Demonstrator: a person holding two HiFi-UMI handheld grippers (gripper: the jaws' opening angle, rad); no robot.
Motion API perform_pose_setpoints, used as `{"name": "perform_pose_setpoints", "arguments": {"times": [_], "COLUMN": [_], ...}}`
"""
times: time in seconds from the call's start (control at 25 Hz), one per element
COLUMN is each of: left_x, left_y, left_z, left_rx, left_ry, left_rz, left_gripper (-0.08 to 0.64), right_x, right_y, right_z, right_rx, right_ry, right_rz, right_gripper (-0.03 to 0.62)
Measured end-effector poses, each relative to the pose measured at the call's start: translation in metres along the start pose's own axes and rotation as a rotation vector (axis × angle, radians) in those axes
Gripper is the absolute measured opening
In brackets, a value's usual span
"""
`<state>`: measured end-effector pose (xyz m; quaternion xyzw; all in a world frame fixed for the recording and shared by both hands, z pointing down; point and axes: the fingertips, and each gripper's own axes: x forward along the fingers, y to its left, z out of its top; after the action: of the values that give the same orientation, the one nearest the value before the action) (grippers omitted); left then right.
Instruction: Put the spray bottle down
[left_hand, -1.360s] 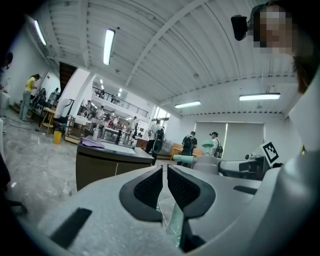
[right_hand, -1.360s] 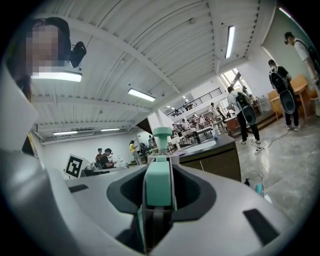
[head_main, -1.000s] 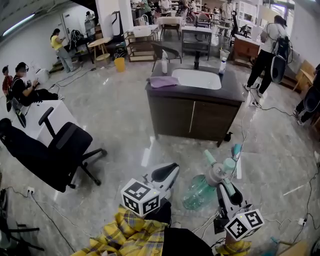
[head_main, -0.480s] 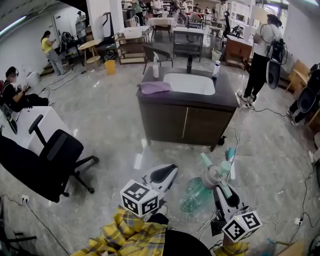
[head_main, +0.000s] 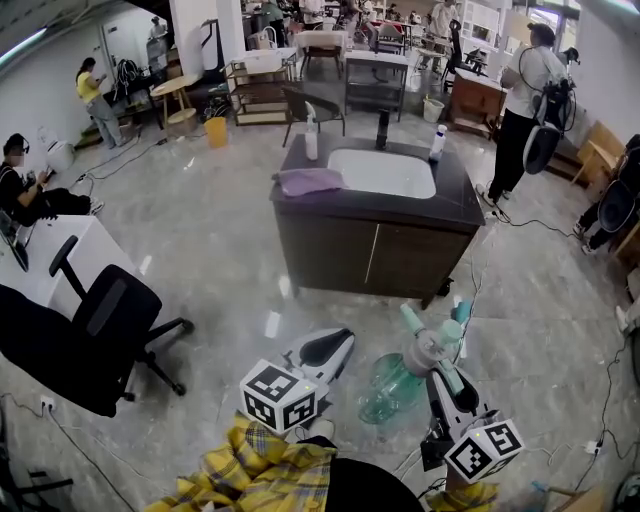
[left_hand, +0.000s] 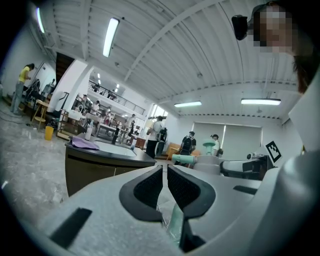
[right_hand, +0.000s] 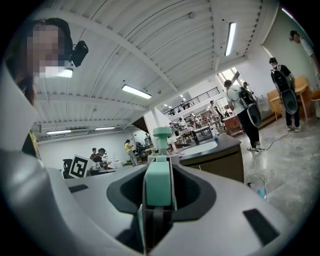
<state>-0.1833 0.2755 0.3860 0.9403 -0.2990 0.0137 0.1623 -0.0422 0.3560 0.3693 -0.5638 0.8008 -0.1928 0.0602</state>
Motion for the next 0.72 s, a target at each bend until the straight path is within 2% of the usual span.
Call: {"name": "perform_pose_setpoints", "arguments": {"times": [0.72], "left_x": [0.015], "left_y": [0.09], "left_z": [0.015], "left_rx": [-0.009], "left_ry": [0.019], "left_rz": [-0.027], "left_gripper": [0.029], "right_x": [0.096], "right_y": [0.011], "right_z": [-0.004], "right_rx": [0.007], "right_ry": [0.014], "right_rz": [-0.02], "right_gripper": [0.114]}}
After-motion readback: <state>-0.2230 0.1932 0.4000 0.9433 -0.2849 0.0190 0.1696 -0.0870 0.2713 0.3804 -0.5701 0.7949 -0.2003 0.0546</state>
